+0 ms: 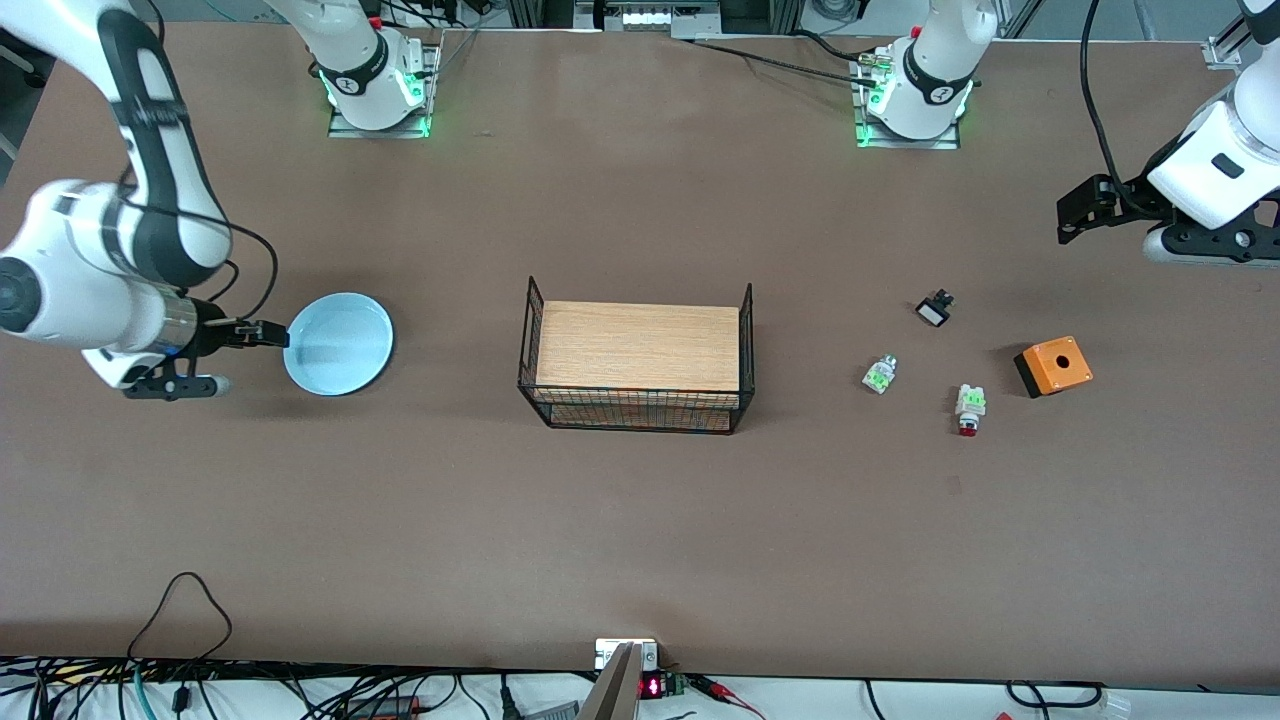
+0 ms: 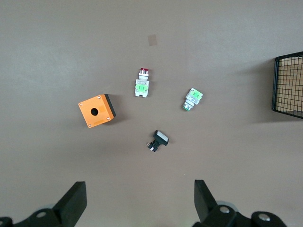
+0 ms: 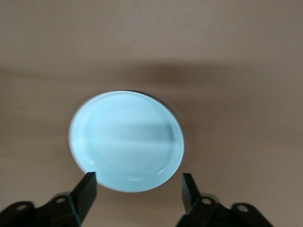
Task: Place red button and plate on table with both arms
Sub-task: 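Open the right gripper and withdraw it from the plate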
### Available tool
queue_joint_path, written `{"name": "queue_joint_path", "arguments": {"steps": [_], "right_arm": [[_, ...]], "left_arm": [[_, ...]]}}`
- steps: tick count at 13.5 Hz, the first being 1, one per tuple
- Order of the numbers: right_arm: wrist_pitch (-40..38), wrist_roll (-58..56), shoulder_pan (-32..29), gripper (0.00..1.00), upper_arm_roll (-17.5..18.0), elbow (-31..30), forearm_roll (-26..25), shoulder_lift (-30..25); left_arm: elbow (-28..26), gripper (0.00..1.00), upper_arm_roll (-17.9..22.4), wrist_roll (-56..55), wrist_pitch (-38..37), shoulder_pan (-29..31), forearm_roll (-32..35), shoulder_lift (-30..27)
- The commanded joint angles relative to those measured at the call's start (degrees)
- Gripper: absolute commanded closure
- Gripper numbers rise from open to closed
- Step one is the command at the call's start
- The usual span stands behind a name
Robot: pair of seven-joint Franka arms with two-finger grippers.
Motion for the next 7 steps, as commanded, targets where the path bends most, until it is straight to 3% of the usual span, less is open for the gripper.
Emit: {"name": "queue_joint_path", "arguments": {"steps": [1, 5, 7], "right_arm": [[-9.32, 4.23, 3.13, 0.0, -0.17, 8.83, -0.69, -0.64], [-21.54, 9.42, 4.46, 0.0, -0.09, 19.03, -0.61, -3.19], [-22.44, 8.56, 3.94, 0.0, -0.52, 21.34, -0.43, -5.03]], "left_arm": [[2.02, 0.0, 0.01, 0.32, -1.45, -0.31, 1.06, 0.99], [2.02, 0.0, 0.01, 0.4, -1.45, -0.32, 1.06, 0.99], [2.02, 0.0, 0.01, 0.4, -1.45, -0.32, 1.06, 0.99]]}}
